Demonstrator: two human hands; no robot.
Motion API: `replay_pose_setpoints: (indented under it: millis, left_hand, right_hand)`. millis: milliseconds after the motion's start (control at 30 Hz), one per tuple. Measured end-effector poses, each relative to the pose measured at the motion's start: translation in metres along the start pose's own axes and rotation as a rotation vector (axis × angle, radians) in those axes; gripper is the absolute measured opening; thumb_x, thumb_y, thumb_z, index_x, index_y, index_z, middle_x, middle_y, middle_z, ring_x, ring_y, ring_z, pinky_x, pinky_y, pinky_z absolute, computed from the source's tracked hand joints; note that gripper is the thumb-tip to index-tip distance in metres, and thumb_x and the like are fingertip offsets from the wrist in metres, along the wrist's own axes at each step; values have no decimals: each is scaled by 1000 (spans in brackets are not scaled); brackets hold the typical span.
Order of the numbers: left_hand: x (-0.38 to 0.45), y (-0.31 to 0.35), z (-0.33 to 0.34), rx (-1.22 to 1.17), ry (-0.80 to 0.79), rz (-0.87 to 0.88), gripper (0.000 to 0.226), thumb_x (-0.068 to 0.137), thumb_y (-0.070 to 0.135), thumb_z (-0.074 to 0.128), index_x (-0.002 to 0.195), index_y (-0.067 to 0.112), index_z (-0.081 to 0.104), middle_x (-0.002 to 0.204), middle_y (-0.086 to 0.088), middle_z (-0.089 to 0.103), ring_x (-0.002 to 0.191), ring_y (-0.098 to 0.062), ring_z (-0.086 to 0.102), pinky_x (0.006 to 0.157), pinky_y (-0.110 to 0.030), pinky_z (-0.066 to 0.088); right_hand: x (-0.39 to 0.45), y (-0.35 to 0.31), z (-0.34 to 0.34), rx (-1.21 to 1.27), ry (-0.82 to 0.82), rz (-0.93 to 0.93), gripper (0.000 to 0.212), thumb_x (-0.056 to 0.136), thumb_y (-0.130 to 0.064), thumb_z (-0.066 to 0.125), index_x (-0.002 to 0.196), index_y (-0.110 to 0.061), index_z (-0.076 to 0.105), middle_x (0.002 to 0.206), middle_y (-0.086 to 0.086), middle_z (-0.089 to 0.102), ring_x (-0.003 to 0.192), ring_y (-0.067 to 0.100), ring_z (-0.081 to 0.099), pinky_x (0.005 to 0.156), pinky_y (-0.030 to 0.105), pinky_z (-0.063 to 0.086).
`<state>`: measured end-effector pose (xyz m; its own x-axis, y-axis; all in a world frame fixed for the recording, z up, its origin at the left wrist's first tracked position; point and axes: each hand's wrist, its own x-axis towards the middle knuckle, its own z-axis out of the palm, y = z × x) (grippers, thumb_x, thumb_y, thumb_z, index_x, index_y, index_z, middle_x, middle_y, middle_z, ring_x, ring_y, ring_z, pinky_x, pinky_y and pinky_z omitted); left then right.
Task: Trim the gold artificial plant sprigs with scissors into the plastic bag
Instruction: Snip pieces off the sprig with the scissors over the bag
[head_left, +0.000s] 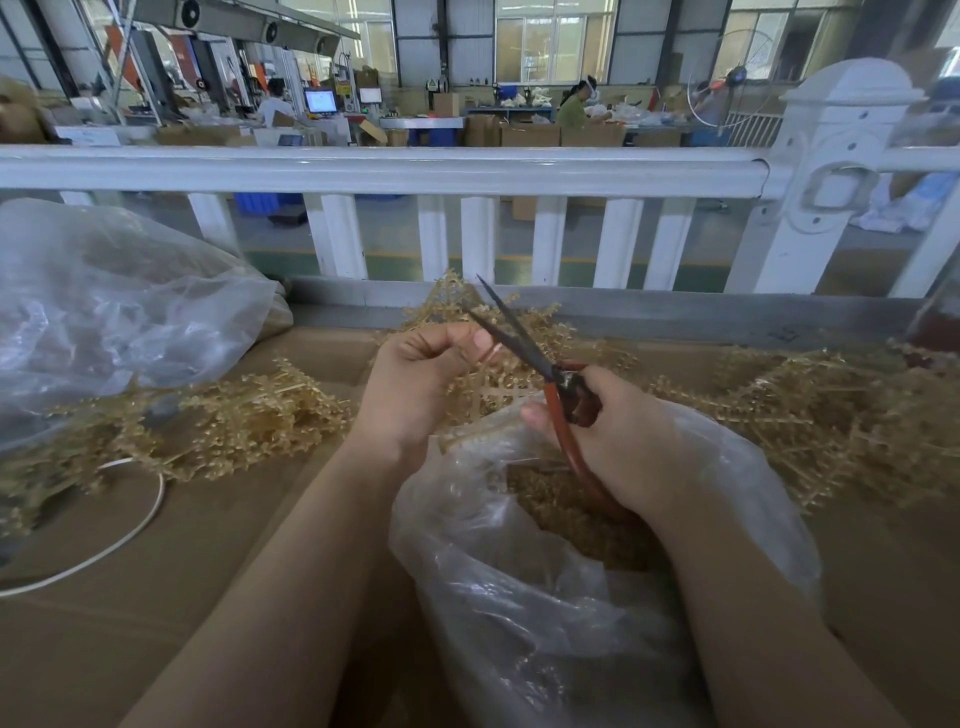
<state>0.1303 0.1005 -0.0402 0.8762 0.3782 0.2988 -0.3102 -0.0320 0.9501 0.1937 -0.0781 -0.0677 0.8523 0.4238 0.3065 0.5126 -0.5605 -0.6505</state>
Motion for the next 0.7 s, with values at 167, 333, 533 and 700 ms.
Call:
replay_pose_setpoints:
  millis: [167,333,533,700]
  left_hand:
    - [1,-5,-1,21,37,-10,11,92,4,63,88,2,73,91,-8,73,89,-17,63,87,-28,49]
    - [0,-4,-1,-10,25,2,18,90,4,65,81,15,77,88,1,76,86,-9,68,76,-19,51]
    - [-2,-2,-1,-49,-19,9,22,89,9,66,79,23,80,92,3,77,91,-8,70,79,-22,51]
    - [-3,-2,-2,-76,-42,23,18,87,10,67,82,21,81,93,1,78,92,-10,70,77,-18,52]
  right_hand:
    - [0,-1,-2,-102,2,-52,50,74,-84,53,98,-40,57,78,-16,65,74,1,58,65,24,49]
    - [0,-3,-5,-228,58,-72,52,76,-84,51,95,-36,57,74,-20,59,67,-5,50,55,15,34]
    - [1,0,-2,-249,85,-55,63,69,-90,44,91,-33,60,71,-18,60,65,-4,50,54,14,35]
    - [1,1,-2,-265,104,-91,63,67,-95,38,89,-39,53,70,-24,55,63,-7,46,52,14,30]
